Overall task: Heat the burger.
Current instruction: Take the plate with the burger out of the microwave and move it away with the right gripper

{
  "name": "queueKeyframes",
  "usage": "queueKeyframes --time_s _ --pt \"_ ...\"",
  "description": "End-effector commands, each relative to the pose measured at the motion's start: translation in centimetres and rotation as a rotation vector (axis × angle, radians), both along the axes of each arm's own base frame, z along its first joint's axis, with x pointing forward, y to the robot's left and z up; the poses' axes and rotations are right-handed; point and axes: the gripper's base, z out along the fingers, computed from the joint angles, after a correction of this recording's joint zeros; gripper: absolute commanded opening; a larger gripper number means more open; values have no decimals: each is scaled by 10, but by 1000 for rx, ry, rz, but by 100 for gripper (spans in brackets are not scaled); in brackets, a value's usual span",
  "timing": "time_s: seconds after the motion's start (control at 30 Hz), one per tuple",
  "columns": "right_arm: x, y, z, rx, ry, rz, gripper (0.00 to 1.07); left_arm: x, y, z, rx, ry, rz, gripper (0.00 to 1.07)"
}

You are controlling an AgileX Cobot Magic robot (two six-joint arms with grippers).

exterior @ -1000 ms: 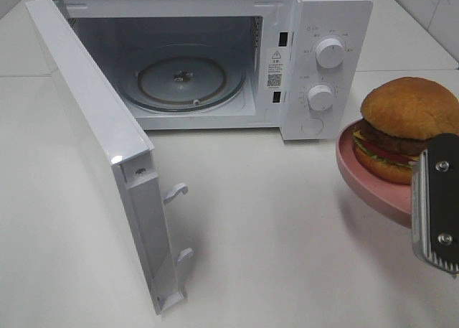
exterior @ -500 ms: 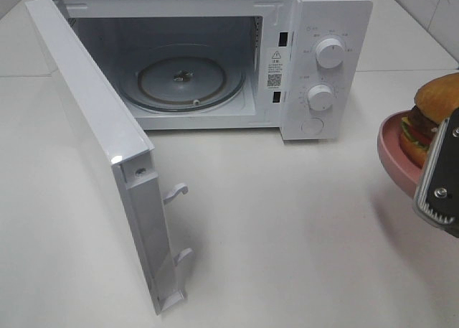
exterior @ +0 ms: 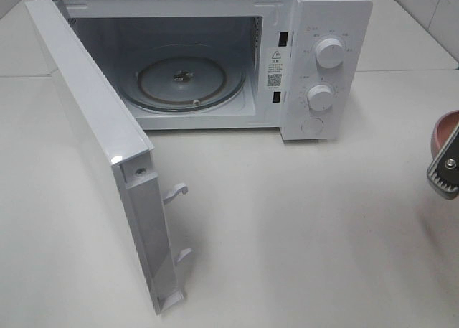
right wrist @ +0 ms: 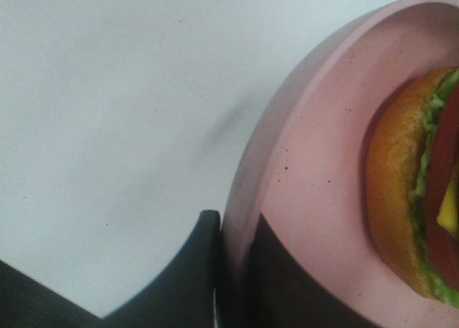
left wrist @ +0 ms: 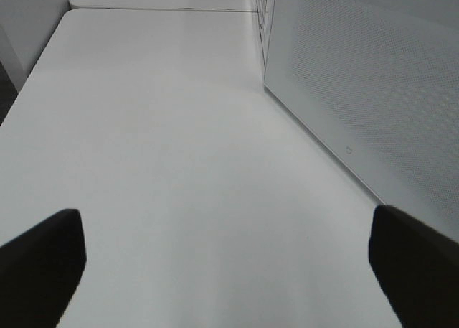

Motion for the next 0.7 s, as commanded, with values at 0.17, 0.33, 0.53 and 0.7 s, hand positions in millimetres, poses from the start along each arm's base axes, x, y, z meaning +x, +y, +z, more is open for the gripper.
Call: queueKeyframes --time_s 0.17,0.33,0.53,0.7 --pt "13 3 -8 -88 -1 -37 0 -1 -1 0 -9 -22 1 100" --pt "19 8 -18 -116 37 -59 0 -1 -1 0 -9 -22 1 100" --pt "28 12 -34 -109 27 -214 1 -1 -1 0 -9 -22 1 100" --pt "36 7 -43 -57 -2 -375 1 -1 -1 0 -9 -22 1 100"
